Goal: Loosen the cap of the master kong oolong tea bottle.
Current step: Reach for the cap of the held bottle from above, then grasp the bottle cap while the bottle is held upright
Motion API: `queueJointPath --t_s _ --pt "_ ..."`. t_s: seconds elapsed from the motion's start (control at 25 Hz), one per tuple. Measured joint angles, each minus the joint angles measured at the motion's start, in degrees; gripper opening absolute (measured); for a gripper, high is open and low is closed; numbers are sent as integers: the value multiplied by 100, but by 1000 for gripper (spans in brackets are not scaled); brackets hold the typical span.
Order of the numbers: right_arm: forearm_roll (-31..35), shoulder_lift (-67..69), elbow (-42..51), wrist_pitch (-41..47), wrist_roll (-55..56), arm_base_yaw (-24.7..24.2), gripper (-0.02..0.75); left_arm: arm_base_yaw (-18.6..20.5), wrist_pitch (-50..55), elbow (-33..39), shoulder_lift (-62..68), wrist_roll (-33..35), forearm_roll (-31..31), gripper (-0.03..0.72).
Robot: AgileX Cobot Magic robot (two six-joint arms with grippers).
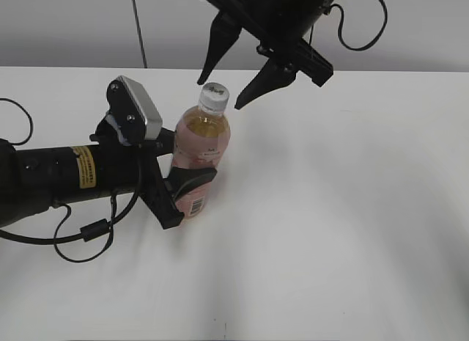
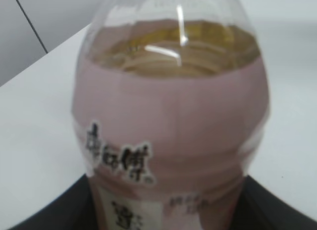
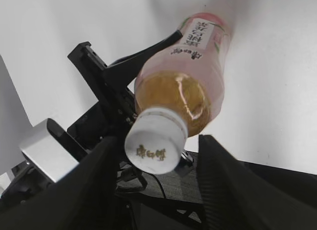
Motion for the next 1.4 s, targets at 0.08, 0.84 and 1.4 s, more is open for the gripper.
queueJointPath --t_s 0.08,0.84,1.4 --pt "0 0 -27 0 4 0 396 0 6 -10 0 18 10 389" --pt "95 223 -88 -6 -71 28 293 0 11 -9 0 40 28 389" --pt "9 223 -94 60 -1875 32 293 0 11 -9 0 95 28 386"
